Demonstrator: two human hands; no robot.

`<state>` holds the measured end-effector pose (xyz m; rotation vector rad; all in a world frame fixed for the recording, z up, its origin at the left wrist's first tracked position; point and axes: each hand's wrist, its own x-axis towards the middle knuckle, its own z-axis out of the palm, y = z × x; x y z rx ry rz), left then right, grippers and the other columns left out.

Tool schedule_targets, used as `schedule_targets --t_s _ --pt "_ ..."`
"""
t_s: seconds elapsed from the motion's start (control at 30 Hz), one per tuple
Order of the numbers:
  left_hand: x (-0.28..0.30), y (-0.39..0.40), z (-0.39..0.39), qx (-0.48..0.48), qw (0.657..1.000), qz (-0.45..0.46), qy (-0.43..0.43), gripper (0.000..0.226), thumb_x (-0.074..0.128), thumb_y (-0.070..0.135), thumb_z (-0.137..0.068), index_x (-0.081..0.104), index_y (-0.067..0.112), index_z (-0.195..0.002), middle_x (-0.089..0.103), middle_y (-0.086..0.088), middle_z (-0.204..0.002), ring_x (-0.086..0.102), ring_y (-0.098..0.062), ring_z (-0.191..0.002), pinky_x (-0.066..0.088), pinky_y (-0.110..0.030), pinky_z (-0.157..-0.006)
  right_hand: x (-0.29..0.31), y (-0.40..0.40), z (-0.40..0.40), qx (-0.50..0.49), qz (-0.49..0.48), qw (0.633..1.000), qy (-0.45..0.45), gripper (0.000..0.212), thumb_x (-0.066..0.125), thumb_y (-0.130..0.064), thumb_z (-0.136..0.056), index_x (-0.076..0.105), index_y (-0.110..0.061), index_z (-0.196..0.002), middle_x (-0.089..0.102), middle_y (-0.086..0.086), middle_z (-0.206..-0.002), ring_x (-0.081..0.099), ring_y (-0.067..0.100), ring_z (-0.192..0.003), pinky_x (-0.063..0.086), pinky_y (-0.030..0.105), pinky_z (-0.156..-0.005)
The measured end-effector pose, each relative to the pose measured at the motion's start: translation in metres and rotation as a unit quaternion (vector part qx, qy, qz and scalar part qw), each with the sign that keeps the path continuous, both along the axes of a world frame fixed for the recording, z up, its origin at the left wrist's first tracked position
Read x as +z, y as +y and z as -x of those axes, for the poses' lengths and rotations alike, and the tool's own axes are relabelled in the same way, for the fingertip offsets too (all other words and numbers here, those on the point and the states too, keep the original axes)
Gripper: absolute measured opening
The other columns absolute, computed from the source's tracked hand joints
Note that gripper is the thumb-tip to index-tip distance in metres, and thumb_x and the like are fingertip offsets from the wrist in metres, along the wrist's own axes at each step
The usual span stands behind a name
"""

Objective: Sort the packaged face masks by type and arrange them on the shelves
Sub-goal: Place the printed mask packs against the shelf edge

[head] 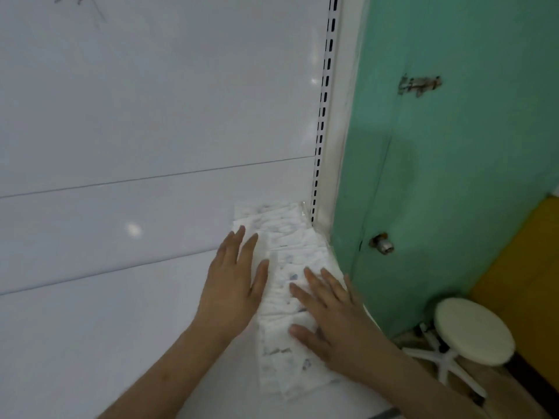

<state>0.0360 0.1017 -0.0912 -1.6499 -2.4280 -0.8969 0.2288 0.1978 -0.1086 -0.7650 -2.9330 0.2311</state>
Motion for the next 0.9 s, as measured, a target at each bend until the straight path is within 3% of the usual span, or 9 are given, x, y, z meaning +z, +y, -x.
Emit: schedule_targets --t_s 0.1,0.2,0.33,0.4,0.53,0.63,0.7,0.77,0.9 --pt "0.007 0.050 0.033 -0.045 0.993 0.052 0.093 0.067 0.022 0.056 -0.102 0.036 0.017 -0.155 0.025 -0.008 -0.165 0.022 -0.026 -0.153 0.020 -0.040 -0.121 0.007 0.009 0.019 -0.040 -0.024 0.998 0.045 0.080 -0.005 -0.077 -0.086 -0.001 -0.037 -0.155 -0.022 -0.011 -0.161 -0.027 0.012 -0.146 -0.015 0.044 -0.119" --pt "0.000 0.072 0.045 -0.053 0.981 0.125 0.139 0.083 0.000 0.067 -0.096 0.031 0.020 -0.157 0.016 -0.007 -0.167 0.012 -0.028 -0.155 0.023 -0.049 -0.122 0.004 0.016 0.032 -0.034 -0.023 0.999 -0.011 0.073 0.005 -0.073 -0.091 -0.010 -0.038 -0.154 -0.026 -0.007 -0.160 -0.026 0.019 -0.147 -0.012 0.049 -0.120" --pt "-0.010 0.073 0.048 -0.073 0.976 0.153 0.134 0.107 -0.027 0.077 -0.075 0.021 0.031 -0.159 0.016 0.002 -0.168 0.014 -0.020 -0.154 0.021 -0.042 -0.119 0.004 0.015 0.027 -0.053 -0.025 0.998 0.002 0.077 -0.001 -0.075 -0.086 -0.007 -0.039 -0.154 -0.018 -0.010 -0.162 -0.020 0.015 -0.149 -0.012 0.043 -0.119" --pt "-0.008 0.076 0.054 -0.065 0.982 0.126 0.122 0.105 -0.024 0.078 -0.077 0.023 0.031 -0.159 0.021 0.005 -0.166 0.019 -0.017 -0.152 0.024 -0.041 -0.117 0.004 0.017 0.028 -0.054 -0.014 0.998 0.007 0.079 -0.005 -0.078 -0.082 -0.016 -0.041 -0.152 -0.027 -0.012 -0.159 -0.028 0.015 -0.146 -0.011 0.046 -0.120" --pt "-0.008 0.078 0.055 -0.094 0.975 0.189 0.071 0.102 -0.008 0.086 -0.076 0.020 0.034 -0.159 0.012 0.008 -0.168 0.009 -0.016 -0.153 0.018 -0.045 -0.120 -0.003 0.023 0.031 -0.038 0.013 0.999 -0.022 0.081 -0.009 -0.082 -0.078 -0.024 -0.044 -0.148 -0.035 -0.010 -0.156 -0.035 0.017 -0.143 -0.007 0.050 -0.121" --pt "0.010 0.079 0.060 -0.117 0.970 0.207 0.049 0.073 0.015 0.074 -0.095 0.023 0.037 -0.158 0.014 0.012 -0.167 0.011 -0.012 -0.153 0.013 -0.043 -0.120 0.002 0.023 0.031 -0.044 0.002 0.999 -0.009 0.080 -0.014 -0.079 -0.080 -0.019 -0.043 -0.151 -0.030 -0.008 -0.159 -0.033 0.016 -0.144 -0.009 0.052 -0.120" --pt "0.025 0.072 0.067 -0.107 0.984 0.141 0.020 0.057 0.024 0.059 -0.102 0.031 0.037 -0.154 0.028 0.013 -0.163 0.022 -0.007 -0.150 0.015 -0.038 -0.118 0.015 0.022 0.036 -0.068 -0.009 0.997 0.031 0.077 -0.015 -0.072 -0.084 -0.009 -0.039 -0.154 -0.021 -0.006 -0.162 -0.026 0.017 -0.147 -0.011 0.050 -0.120" --pt "0.039 0.052 0.072 -0.070 0.997 0.025 -0.037 0.051 0.032 0.053 -0.104 0.042 0.033 -0.150 0.043 0.011 -0.155 0.038 -0.009 -0.142 0.025 -0.037 -0.117 0.038 0.019 0.049 -0.087 0.004 0.987 0.134 0.077 -0.006 -0.068 -0.089 0.009 -0.032 -0.156 -0.004 -0.006 -0.165 -0.008 0.015 -0.151 -0.001 0.045 -0.123" --pt "0.042 -0.021 0.074 0.069 0.977 -0.121 -0.163 0.042 0.052 0.038 -0.101 0.051 0.027 -0.142 0.053 0.013 -0.136 0.053 -0.006 -0.120 0.042 -0.025 -0.099 0.092 -0.003 0.101 -0.043 0.191 0.926 0.322 0.059 0.030 -0.056 -0.099 0.033 -0.026 -0.150 0.032 -0.009 -0.155 0.030 0.008 -0.141 0.028 0.033 -0.117"
